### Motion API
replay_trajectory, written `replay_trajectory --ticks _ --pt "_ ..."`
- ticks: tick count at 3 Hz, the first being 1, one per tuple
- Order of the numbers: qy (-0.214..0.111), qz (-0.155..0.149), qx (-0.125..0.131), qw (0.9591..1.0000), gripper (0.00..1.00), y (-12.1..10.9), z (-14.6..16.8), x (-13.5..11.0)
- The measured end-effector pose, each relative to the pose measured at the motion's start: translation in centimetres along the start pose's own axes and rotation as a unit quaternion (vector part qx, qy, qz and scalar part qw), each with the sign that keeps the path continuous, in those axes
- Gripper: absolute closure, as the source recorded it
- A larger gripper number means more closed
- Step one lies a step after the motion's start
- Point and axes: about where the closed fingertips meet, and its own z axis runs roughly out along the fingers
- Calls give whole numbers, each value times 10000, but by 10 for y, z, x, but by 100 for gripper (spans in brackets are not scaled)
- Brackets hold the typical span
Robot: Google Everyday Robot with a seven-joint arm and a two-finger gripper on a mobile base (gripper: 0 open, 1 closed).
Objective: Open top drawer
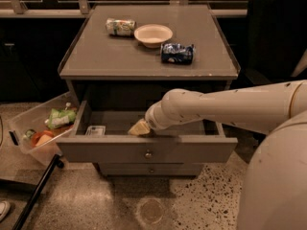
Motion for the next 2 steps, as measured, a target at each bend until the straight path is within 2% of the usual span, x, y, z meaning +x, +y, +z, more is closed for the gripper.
replay_trajectory --ticks 1,2 --pt "420 -950 -111 9945 0 4 -20 24" --pt "898 -2077 -361 9734 0 8 -39 49"
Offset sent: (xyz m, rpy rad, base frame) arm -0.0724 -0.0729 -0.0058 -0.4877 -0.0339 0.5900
